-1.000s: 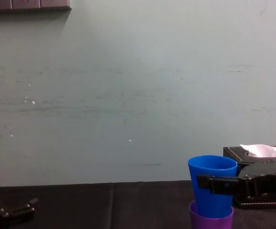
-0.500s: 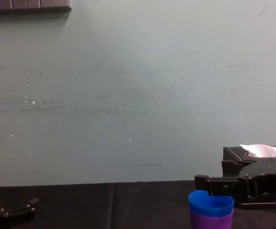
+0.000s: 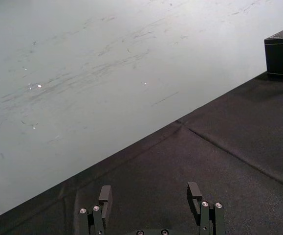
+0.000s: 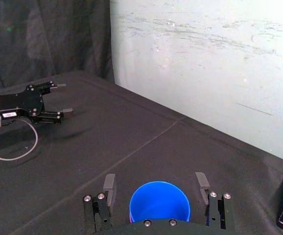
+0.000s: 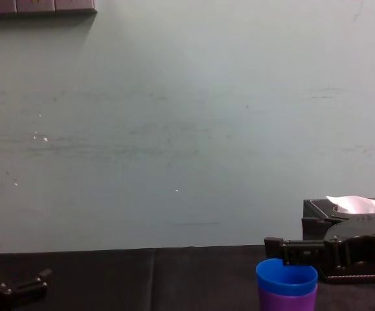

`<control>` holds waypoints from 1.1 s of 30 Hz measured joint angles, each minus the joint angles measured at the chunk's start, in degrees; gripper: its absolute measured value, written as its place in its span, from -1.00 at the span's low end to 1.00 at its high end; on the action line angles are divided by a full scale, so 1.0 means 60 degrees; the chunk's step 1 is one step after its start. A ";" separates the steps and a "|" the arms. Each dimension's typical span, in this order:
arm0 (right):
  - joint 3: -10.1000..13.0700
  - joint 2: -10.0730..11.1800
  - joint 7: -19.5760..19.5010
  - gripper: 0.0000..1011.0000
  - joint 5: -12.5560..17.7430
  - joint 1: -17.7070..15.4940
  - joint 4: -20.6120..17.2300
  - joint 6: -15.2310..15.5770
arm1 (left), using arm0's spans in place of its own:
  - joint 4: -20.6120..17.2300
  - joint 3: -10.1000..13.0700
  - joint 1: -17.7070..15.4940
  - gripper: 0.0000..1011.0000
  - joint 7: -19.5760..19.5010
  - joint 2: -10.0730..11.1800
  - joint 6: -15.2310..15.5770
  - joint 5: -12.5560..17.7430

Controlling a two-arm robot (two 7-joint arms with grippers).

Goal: Stack the three plastic cups sequentially using one hand.

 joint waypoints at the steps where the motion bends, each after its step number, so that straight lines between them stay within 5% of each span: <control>1: 0.0000 0.0000 -0.0001 0.98 0.0000 0.0000 0.0000 0.0001 | 0.0000 0.0000 -0.0001 1.00 0.0000 0.0000 0.0000 0.0000; 11: 0.0307 0.0241 -0.0165 0.98 0.0196 -0.0414 -0.0669 0.0043 | 0.0000 0.0001 -0.0001 1.00 0.0000 0.0000 0.0000 0.0000; 21: 0.0862 0.1425 0.0446 0.98 0.0918 -0.2094 -0.2061 -0.0481 | 0.0000 0.0001 -0.0001 1.00 0.0000 0.0000 0.0000 0.0000; 33: 0.1259 0.2453 0.1211 0.98 0.1598 -0.3699 -0.2393 -0.1402 | 0.0000 0.0001 -0.0001 1.00 0.0000 0.0000 0.0000 0.0000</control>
